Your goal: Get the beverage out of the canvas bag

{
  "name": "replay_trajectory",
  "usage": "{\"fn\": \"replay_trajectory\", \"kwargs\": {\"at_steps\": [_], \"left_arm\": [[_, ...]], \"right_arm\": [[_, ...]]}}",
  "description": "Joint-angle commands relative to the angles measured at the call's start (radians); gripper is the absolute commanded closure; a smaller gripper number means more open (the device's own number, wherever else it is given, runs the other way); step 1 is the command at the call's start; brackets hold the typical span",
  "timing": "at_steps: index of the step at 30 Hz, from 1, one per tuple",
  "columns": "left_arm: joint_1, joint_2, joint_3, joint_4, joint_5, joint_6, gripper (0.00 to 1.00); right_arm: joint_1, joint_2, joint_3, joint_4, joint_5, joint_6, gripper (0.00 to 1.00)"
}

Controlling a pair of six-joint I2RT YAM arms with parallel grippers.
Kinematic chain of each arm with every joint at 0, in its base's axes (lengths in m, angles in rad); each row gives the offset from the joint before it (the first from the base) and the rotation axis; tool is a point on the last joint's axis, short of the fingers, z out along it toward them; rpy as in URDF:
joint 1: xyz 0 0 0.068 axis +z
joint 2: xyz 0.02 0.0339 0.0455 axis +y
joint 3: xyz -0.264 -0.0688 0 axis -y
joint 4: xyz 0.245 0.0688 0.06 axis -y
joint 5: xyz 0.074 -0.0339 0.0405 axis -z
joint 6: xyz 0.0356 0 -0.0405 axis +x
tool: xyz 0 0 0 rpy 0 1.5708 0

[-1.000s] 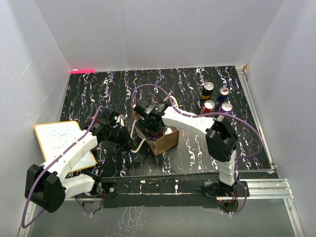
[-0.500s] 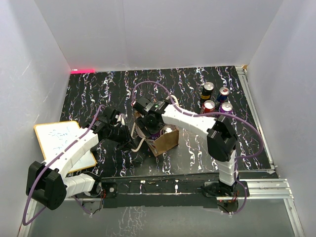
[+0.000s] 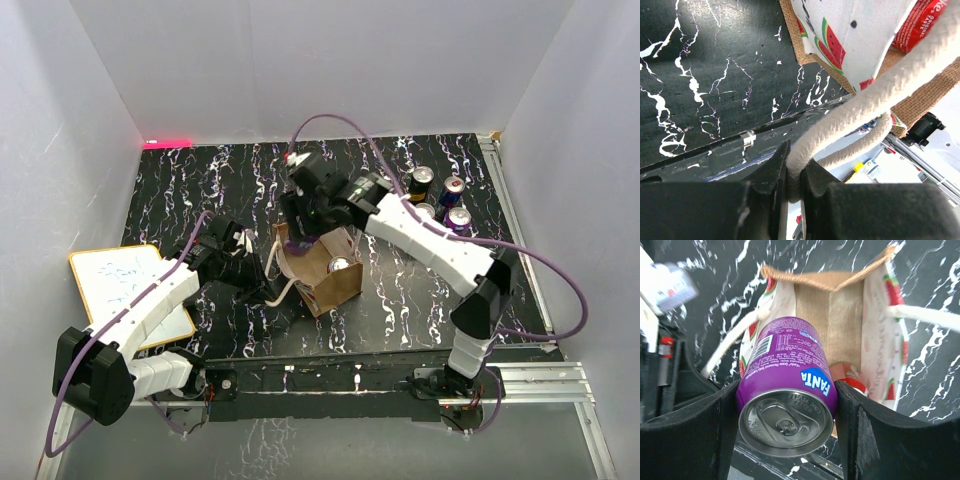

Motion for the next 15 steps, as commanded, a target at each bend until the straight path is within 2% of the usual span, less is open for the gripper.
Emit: {"fn": "replay_trajectory", "kwargs": {"at_steps": [1,5,9,15], "left_arm": [[0.001,-0.027,0.015,-0.04,0.005,0.015,1.0],[0.001,-0.037,0.013,-0.054,-0.008,0.018,1.0],[0.001,-0.041,0.014,-0.059,-0.006,0.02,1.0],[0.001,-0.034,0.025,-0.068,-0.015,0.031,1.0]], "right_arm": [[-0.065,-0.147,0.109,0.045,0.003,0.03,0.92],[-0.131,-0.256,0.105,0.066,0.034,0.018,0.92],[-0.14,-0.405,0.02,0.106,0.114,-0.038,0.92],[-0.14,-0.593,-0.163,0.008,0.27,0.008,0.92]]}}
